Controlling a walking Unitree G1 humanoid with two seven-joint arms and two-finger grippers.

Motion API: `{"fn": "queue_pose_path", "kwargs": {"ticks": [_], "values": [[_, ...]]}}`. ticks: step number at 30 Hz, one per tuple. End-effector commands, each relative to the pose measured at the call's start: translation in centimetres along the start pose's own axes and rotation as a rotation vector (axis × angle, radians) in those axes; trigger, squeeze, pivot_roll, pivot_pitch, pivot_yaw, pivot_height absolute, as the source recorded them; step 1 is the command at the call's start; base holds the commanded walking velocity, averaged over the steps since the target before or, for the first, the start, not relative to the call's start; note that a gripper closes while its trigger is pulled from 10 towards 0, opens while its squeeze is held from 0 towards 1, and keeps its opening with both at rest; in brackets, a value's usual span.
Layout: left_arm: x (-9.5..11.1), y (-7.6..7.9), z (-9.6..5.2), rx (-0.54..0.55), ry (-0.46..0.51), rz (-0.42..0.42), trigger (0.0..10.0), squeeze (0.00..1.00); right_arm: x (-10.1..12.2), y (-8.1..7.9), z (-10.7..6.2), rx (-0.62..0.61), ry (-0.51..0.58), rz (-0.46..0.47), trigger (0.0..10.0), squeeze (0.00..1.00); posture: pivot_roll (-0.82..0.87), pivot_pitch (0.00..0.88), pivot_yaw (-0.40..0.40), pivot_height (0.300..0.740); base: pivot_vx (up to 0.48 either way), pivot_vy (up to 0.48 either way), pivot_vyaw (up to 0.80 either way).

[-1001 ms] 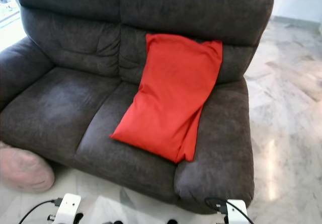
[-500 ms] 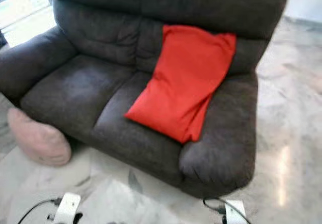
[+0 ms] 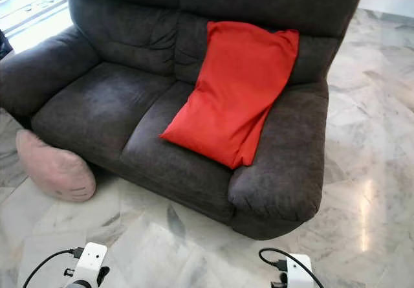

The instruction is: Move the pillow to the sofa from floor

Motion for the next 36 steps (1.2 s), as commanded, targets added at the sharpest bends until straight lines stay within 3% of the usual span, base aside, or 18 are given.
{"fn": "queue_pose_path", "kwargs": {"ticks": [1, 11, 17, 27, 36], "values": [[-1.3, -0.1, -0.3, -0.001, -0.046, 0.018, 10.0, 0.00, -0.3, 0.0, -0.1, -0.001, 0.000, 0.017, 10.0, 0.00, -0.07, 0.134, 0.024, 0.740, 0.000, 0.000, 0.00], [-1.9, 0.0, -0.5, -0.009, -0.060, 0.032, 10.0, 0.00, -0.8, -0.5, -0.3, 0.016, -0.007, 0.053, 10.0, 0.00, -0.08, 0.128, 0.048, 0.740, 0.000, 0.000, 0.00], [-1.4, 0.4, -0.3, -0.012, -0.059, -0.002, 10.0, 0.00, -1.5, -1.0, -0.4, 0.024, -0.016, 0.056, 10.0, 0.00, -0.10, 0.108, 0.063, 0.740, 0.000, 0.000, 0.00], [-1.3, 0.8, -0.3, -0.023, -0.051, -0.005, 10.0, 0.00, -1.9, -1.0, -0.6, 0.013, -0.025, 0.084, 10.0, 0.00, -0.11, 0.098, 0.060, 0.740, 0.000, 0.256, 0.00], [-1.7, 1.1, -0.4, -0.020, -0.061, -0.021, 10.0, 0.00, -2.0, -1.5, -0.5, 0.036, -0.040, 0.063, 10.0, 0.00, -0.10, 0.093, 0.040, 0.740, 0.000, 0.254, -0.52]]}}
Point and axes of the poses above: a point about 5 cm out from each wrist's last joint towards the gripper, its own z axis pointing out of the wrist towards the gripper, its own x axis along the axis of the wrist's last joint, y = z × x, the point moved 4 cm from there along z, pointing out of the wrist towards the gripper, and after that the axes turned 2 degrees about z, right-handed, at the moved point
